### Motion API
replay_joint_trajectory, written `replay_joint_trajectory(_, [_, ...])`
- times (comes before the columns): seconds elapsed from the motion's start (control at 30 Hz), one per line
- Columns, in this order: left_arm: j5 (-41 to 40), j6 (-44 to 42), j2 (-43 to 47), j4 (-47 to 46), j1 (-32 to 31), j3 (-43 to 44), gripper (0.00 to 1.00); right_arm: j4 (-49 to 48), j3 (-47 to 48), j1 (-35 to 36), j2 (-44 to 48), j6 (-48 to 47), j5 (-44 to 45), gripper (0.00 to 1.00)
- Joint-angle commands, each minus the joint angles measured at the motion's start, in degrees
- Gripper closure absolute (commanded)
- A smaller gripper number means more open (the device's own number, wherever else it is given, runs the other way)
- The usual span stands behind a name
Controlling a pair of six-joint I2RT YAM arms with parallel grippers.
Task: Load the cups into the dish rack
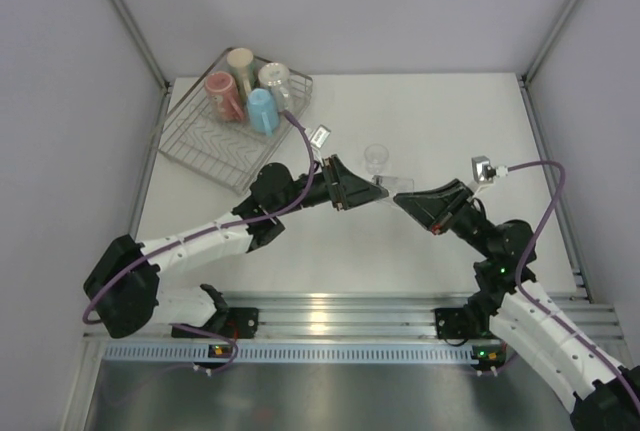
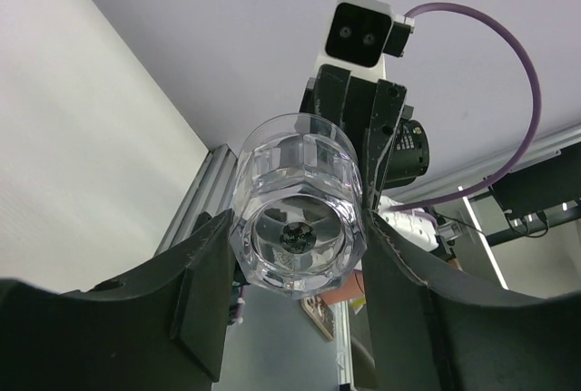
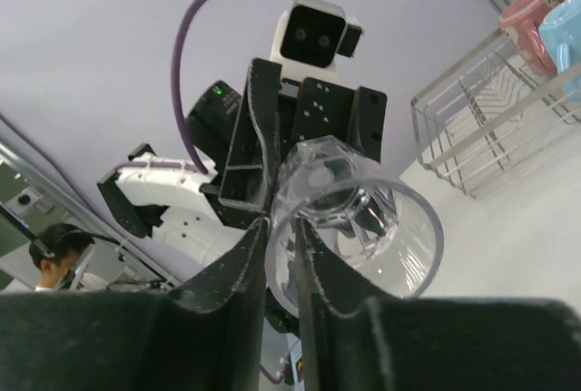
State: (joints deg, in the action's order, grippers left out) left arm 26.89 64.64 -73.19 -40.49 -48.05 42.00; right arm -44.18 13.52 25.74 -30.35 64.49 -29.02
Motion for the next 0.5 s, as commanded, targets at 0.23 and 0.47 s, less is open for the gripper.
replay_joint_trajectory(0.23, [-5.5, -5.6, 4.9, 0.3, 0.8, 0.0, 1.00, 15.6, 1.7, 1.1, 6.4, -8.1, 1.9, 0.34])
replay_joint_trajectory(0.47, [-17.3, -21.2, 11.3, 28.5, 3.2, 7.7, 1.00, 28.9, 6.5, 1.0, 10.9, -15.3, 4.1, 0.18])
